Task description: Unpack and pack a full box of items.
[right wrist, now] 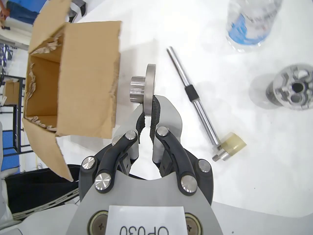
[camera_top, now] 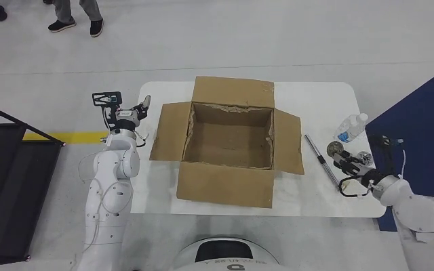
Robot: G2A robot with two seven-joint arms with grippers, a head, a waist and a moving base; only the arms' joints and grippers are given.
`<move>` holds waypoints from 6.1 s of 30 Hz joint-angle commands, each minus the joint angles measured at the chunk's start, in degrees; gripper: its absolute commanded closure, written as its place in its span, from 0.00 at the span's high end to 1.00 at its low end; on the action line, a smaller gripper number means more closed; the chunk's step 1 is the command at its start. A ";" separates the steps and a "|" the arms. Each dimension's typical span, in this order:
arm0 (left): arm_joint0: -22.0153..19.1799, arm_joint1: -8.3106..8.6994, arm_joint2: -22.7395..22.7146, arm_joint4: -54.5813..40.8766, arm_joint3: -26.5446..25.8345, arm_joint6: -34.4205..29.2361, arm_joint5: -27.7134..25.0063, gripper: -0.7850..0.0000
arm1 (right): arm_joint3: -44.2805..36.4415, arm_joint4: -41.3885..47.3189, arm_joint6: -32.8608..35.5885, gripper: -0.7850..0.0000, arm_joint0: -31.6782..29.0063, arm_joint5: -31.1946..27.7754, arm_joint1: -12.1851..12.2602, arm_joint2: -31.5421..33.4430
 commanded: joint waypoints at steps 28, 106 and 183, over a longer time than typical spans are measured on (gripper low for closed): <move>0.00 0.00 0.00 0.00 0.00 0.00 0.00 1.00 | 5.27 -57.89 34.81 0.00 56.60 26.53 -8.31 -74.47; 0.00 0.00 0.00 0.00 0.00 0.00 0.00 1.00 | 8.51 -28.03 36.09 0.47 16.25 12.39 -18.05 5.30; 0.00 0.00 0.00 0.00 0.00 0.00 0.00 1.00 | 18.33 -38.47 33.35 0.36 21.12 30.33 -15.14 -4.17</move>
